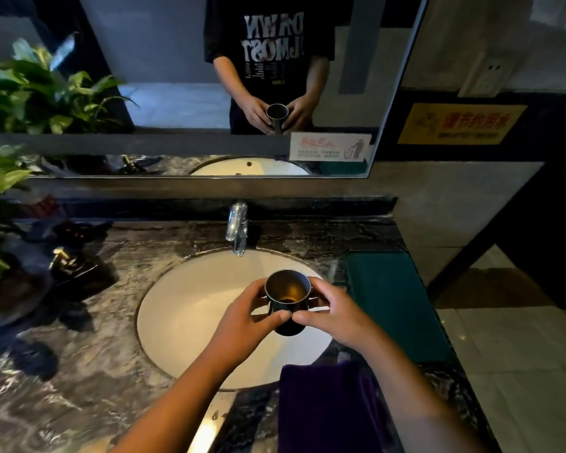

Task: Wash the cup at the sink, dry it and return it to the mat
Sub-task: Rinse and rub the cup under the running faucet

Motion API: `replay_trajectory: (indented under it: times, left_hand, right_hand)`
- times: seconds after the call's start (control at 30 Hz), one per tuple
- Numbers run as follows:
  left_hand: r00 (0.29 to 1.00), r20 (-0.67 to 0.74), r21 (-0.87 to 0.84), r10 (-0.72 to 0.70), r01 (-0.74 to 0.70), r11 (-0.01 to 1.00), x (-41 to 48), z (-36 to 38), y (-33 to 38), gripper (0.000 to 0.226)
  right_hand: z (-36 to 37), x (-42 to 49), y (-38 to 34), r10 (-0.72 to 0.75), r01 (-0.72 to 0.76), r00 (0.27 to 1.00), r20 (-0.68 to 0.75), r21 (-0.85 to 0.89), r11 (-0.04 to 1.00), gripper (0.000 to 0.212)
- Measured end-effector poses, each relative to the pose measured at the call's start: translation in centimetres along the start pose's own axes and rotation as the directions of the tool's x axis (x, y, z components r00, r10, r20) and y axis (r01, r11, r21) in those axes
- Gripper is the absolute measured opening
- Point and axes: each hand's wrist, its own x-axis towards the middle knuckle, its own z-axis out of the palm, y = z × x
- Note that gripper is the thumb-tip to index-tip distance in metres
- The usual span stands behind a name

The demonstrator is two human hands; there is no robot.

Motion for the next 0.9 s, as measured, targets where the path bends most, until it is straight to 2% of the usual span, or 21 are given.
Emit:
replay_trajectory:
  times: [0.37, 0.7, 0.9]
  left_hand:
    - [0.996, -0.086, 0.009, -0.026, 0.027, 1.000, -1.5, -6.7, -2.5, 0.050]
    - [0.997, -0.070, -0.011, -0.038, 0.037, 0.999, -0.7, -10.0, -4.1, 0.050]
    - [0.998, -0.047, -0.009, -0.049, 0.048, 0.999, 0.7, -10.6, -4.7, 0.056]
  right_hand:
    - [6.0, 3.4, -2.8, -0.018, 0.018, 0.998, 0.062, 0.011, 1.000, 0.065]
    - [8.6, 5.3, -4.0, -0.015, 0.017, 0.997, 0.074, -0.025, 1.000, 0.072]
    - [8.6, 6.5, -3.7, 0.002, 0.001, 0.998, 0.068, -0.042, 0.999, 0.063]
